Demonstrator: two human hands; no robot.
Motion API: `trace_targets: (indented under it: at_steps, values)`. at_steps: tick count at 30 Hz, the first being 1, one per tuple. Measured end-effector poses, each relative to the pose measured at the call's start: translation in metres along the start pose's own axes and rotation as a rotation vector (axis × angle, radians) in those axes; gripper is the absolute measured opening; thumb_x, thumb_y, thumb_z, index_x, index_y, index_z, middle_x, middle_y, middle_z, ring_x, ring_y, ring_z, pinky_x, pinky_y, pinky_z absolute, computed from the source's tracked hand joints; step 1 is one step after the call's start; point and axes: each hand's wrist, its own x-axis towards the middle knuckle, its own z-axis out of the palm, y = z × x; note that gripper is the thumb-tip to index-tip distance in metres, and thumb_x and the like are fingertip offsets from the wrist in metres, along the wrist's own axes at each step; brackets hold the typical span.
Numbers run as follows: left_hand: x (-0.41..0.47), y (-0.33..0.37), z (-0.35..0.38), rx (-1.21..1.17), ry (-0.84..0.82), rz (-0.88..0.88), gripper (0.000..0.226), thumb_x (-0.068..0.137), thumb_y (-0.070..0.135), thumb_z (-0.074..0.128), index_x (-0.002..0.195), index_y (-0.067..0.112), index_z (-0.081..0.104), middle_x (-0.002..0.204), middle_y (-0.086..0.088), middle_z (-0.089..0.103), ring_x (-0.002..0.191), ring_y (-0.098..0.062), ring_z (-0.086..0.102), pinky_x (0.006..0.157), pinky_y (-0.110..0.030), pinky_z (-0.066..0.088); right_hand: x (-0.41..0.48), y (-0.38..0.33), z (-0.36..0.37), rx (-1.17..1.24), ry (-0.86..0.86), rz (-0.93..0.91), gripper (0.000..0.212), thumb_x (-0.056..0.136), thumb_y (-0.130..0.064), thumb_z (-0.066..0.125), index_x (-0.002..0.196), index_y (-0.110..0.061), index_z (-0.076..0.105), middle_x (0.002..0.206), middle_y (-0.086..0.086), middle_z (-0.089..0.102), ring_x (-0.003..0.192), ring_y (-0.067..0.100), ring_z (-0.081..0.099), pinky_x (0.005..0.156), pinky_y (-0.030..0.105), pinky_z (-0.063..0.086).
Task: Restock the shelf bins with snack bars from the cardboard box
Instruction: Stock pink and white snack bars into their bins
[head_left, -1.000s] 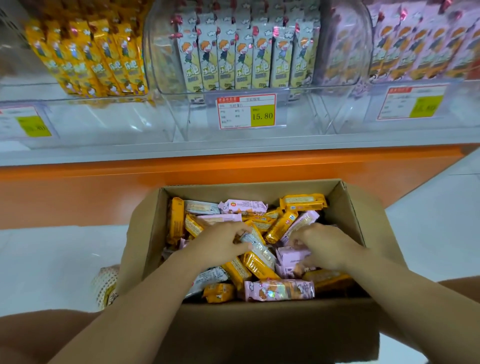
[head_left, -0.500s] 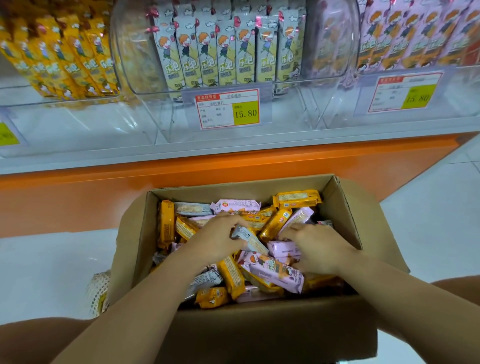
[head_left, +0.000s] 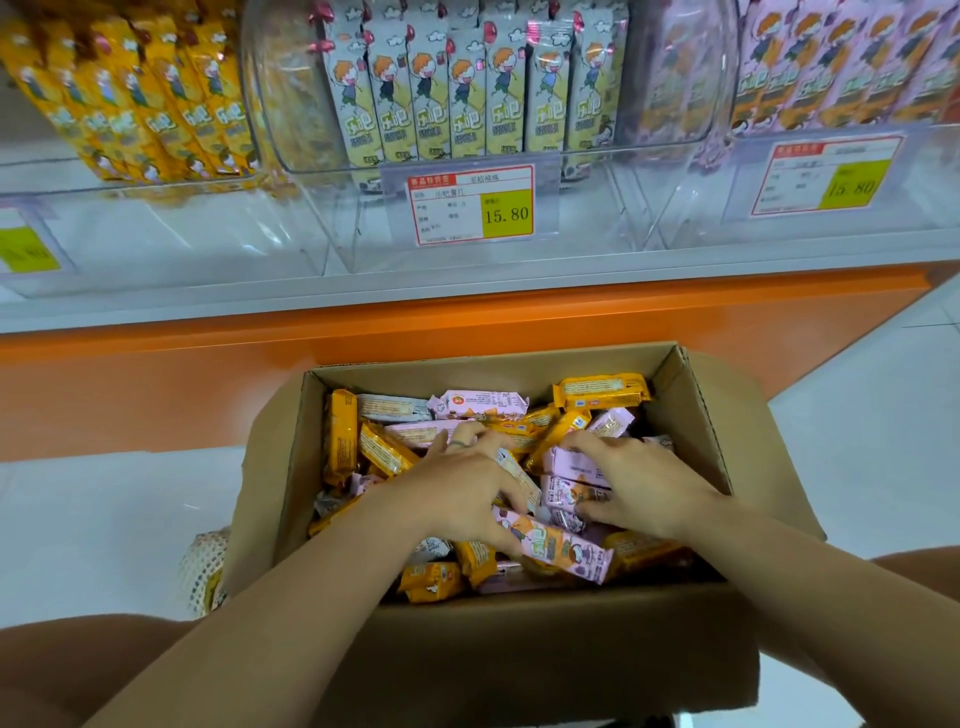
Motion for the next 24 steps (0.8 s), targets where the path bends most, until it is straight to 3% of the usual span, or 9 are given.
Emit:
trace_targets:
  at_steps: [3, 7, 12, 17, 21, 24]
  values:
    - [-0.001, 0.0, 0.0, -0.003, -0.007, 0.006, 0.038, 0.078, 0.047, 0.072, 0.112, 0.031, 0.066, 0.156, 0.007, 0.009, 0.142, -0.021, -0.009, 0.114, -0.054, -0.002, 0.0, 0.0, 0.0, -0.03, -0.018, -0.07, 0.054, 0.087, -0.036, 0.064, 0.13, -0.03, 0.033, 0.131, 0.0, 0.046, 0.088, 0.02, 0.055, 0.066, 0.03, 0.038]
    - [-0.005, -0.013, -0.008, -0.125, 0.069, -0.03, 0.034, 0.075, 0.044, 0.075, 0.103, 0.027, 0.067, 0.149, 0.006, 0.022, 0.138, -0.016, 0.004, 0.112, -0.045, 0.012, 0.001, -0.005, -0.001, -0.132, -0.022, -0.122, 0.04, 0.083, -0.037, 0.064, 0.118, -0.027, 0.045, 0.135, -0.005, 0.037, 0.106, 0.02, 0.053, 0.083, 0.032, 0.044]
    - [-0.016, -0.023, -0.032, -0.345, 0.119, -0.03, 0.037, 0.082, 0.038, 0.071, 0.116, 0.026, 0.062, 0.132, 0.006, 0.047, 0.124, -0.013, 0.041, 0.104, -0.031, 0.033, 0.004, -0.007, -0.002, -0.228, -0.039, -0.103, 0.053, 0.079, -0.047, 0.067, 0.122, -0.028, 0.044, 0.138, -0.002, 0.033, 0.119, 0.023, 0.047, 0.098, 0.036, 0.037]
    - [-0.028, -0.025, -0.043, -0.524, 0.26, -0.08, 0.033, 0.08, 0.037, 0.072, 0.112, 0.032, 0.062, 0.126, 0.006, 0.054, 0.114, -0.009, 0.049, 0.091, -0.028, 0.039, 0.0, -0.01, -0.001, -0.449, 0.017, -0.101, 0.055, 0.082, -0.048, 0.061, 0.127, -0.021, 0.048, 0.138, 0.006, 0.034, 0.127, 0.027, 0.036, 0.105, 0.042, 0.029]
    - [-0.032, -0.021, -0.046, -0.567, 0.366, -0.079, 0.026, 0.082, 0.038, 0.07, 0.106, 0.032, 0.062, 0.128, 0.008, 0.057, 0.117, -0.01, 0.052, 0.093, -0.028, 0.044, -0.004, -0.019, 0.004, -0.521, 0.122, -0.168, 0.054, 0.069, -0.044, 0.074, 0.116, -0.02, 0.063, 0.121, 0.009, 0.052, 0.111, 0.028, 0.05, 0.093, 0.044, 0.041]
    - [-0.036, -0.017, -0.049, -0.552, 0.449, -0.062, 0.026, 0.084, 0.036, 0.069, 0.108, 0.03, 0.062, 0.121, 0.012, 0.058, 0.109, -0.006, 0.053, 0.085, -0.02, 0.042, -0.007, -0.016, 0.005, -0.367, 0.12, -0.147, 0.039, 0.081, -0.034, 0.061, 0.116, -0.018, 0.06, 0.126, 0.005, 0.04, 0.116, 0.024, 0.038, 0.097, 0.037, 0.032]
